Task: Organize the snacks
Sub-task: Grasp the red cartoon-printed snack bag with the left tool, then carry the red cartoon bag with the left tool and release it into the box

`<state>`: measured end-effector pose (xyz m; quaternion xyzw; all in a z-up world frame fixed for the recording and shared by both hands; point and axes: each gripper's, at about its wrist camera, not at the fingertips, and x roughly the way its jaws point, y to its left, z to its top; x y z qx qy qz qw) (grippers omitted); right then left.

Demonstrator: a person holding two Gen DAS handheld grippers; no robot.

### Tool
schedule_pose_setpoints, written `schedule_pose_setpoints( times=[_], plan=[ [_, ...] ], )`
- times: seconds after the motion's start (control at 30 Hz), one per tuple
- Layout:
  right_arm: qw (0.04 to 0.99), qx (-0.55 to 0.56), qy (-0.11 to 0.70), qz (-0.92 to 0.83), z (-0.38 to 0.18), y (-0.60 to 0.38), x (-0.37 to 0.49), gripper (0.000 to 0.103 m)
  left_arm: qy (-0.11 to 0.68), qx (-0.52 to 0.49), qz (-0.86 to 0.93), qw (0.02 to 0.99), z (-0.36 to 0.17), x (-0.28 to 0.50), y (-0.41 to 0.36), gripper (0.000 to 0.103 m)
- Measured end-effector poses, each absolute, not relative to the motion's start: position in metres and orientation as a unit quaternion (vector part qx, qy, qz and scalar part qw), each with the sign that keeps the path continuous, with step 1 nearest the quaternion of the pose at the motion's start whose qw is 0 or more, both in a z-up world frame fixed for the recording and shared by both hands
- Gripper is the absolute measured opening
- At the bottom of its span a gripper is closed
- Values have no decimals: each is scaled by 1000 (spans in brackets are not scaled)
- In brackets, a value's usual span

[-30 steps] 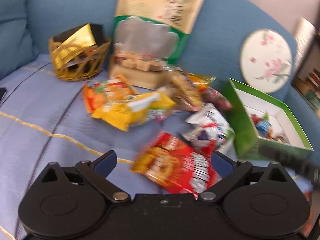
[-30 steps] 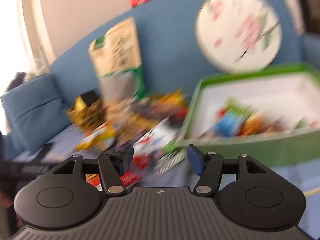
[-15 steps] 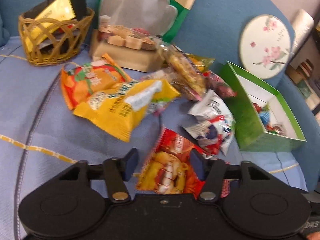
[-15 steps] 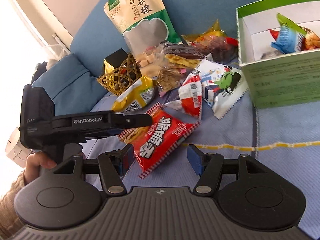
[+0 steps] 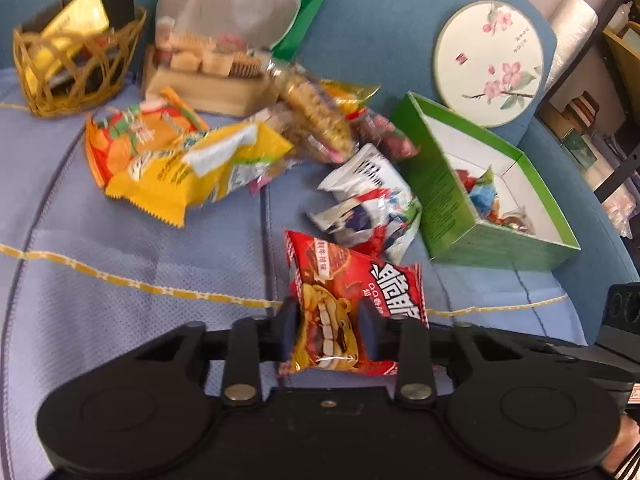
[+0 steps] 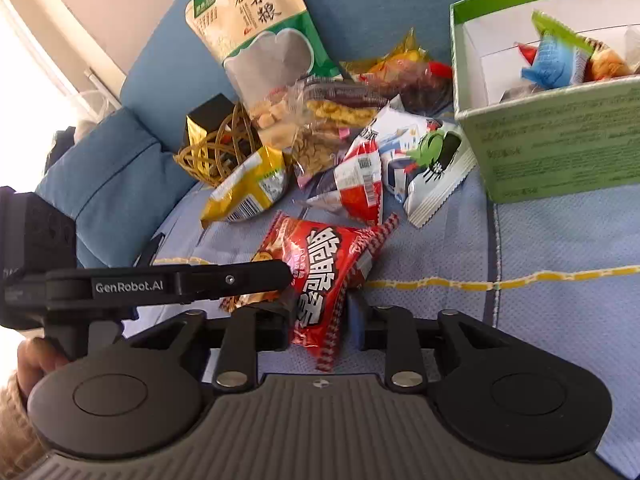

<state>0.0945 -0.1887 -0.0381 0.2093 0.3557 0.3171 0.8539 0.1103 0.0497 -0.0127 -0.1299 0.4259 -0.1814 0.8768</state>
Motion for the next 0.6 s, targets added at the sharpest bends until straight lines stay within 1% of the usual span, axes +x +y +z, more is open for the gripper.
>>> schedule_pose_setpoints(
  times=[0.03,0.07,0.13,0.23,0.43,0.6],
  plan=[
    [862,200,339,321,-30,-192,91,41,414,-128,-185,882,-5,106,47,34],
    [868,196,324,321,-22,-197,89,37,402,-126,-189,887,2,104,45,34],
    [880,199,293,317,-10,-209,87,35,380,-126,-199,894,18,102,38,34],
    [895,210,255,300,2,-231,90,34,362,-126,-219,897,35,112,19,34],
    [919,236,215,230,7,-279,100,34,350,-115,-257,894,49,148,-41,34],
    [927,271,202,163,5,-319,108,34,352,-87,-293,885,52,172,-91,34]
  ],
)
